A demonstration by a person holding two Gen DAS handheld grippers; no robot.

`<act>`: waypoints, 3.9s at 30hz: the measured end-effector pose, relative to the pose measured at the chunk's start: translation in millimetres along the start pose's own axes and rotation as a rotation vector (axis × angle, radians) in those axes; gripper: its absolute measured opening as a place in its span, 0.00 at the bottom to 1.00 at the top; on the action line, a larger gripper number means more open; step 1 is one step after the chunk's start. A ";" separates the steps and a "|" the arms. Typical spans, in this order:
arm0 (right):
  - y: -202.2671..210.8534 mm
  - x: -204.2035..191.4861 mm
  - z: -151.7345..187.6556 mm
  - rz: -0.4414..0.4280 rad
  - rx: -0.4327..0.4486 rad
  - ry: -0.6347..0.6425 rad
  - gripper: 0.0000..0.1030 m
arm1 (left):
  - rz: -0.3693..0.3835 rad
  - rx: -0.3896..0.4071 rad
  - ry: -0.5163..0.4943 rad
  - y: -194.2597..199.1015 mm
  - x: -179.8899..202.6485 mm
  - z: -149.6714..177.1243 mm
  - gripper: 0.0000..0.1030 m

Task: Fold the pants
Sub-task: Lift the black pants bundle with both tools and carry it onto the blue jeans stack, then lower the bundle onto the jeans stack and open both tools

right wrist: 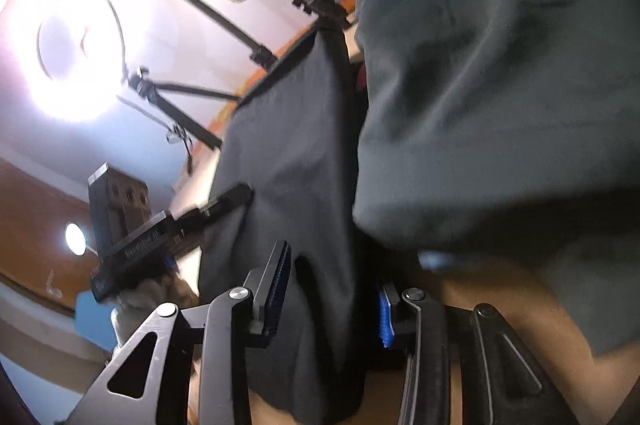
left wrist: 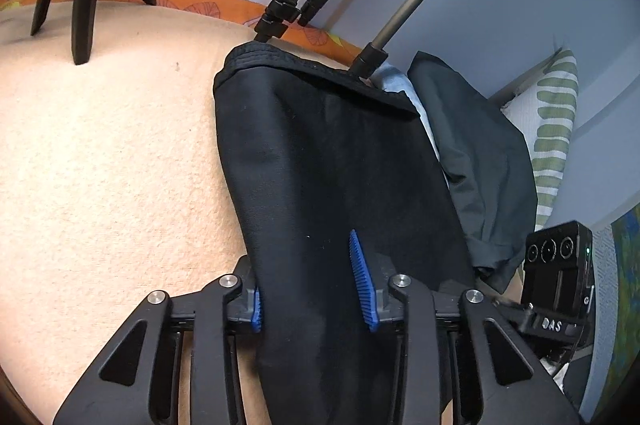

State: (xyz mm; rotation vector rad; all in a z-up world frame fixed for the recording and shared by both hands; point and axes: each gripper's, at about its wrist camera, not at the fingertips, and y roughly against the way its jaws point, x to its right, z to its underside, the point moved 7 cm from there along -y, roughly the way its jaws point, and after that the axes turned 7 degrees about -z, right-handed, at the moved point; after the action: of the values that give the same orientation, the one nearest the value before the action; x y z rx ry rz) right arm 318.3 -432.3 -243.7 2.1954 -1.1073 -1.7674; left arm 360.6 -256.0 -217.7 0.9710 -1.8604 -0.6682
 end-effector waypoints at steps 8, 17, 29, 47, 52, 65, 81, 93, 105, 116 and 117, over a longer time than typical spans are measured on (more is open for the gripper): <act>-9.6 -23.8 -5.7 0.074 0.046 0.061 0.09 | -0.040 0.045 -0.024 11.0 5.6 -2.6 0.13; -3.4 -50.8 -1.0 0.135 0.053 0.180 0.07 | -0.069 0.087 -0.066 29.1 14.9 -4.0 0.10; 12.8 -96.9 7.1 0.193 0.095 0.354 0.07 | -0.075 0.158 -0.133 61.8 42.4 -6.3 0.10; 122.4 -97.0 -31.3 0.274 0.328 0.399 0.07 | 0.032 0.230 -0.277 48.4 163.9 -43.6 0.10; 155.3 -85.6 -49.1 0.301 0.402 0.389 0.07 | 0.061 0.235 -0.310 37.0 194.7 -53.5 0.10; 195.3 -37.6 -100.2 0.368 0.486 0.331 0.07 | 0.058 0.220 -0.357 -14.9 243.6 -71.3 0.10; 189.5 33.5 -107.7 0.413 0.383 0.193 0.08 | -0.059 0.094 -0.409 -61.3 225.7 -55.1 0.20; 200.1 40.0 -104.0 0.519 0.389 0.168 0.22 | -0.137 0.102 -0.443 -63.6 227.3 -52.7 0.35; 223.4 28.6 -95.1 0.683 0.416 0.191 0.46 | -0.179 0.161 -0.438 -33.6 214.5 -54.1 0.44; 259.7 -7.7 -78.7 0.845 0.490 0.279 0.80 | -0.157 0.235 -0.453 20.9 217.3 -42.6 0.56; 262.2 -12.8 -76.6 0.844 0.496 0.286 0.80 | -0.152 0.239 -0.455 26.6 216.9 -39.6 0.56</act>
State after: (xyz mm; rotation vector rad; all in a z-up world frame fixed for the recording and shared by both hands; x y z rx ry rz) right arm 264.2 -641.6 -76.3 1.6477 -2.1147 -0.8559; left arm 325.7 -425.1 -78.0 1.1975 -2.3205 -0.8228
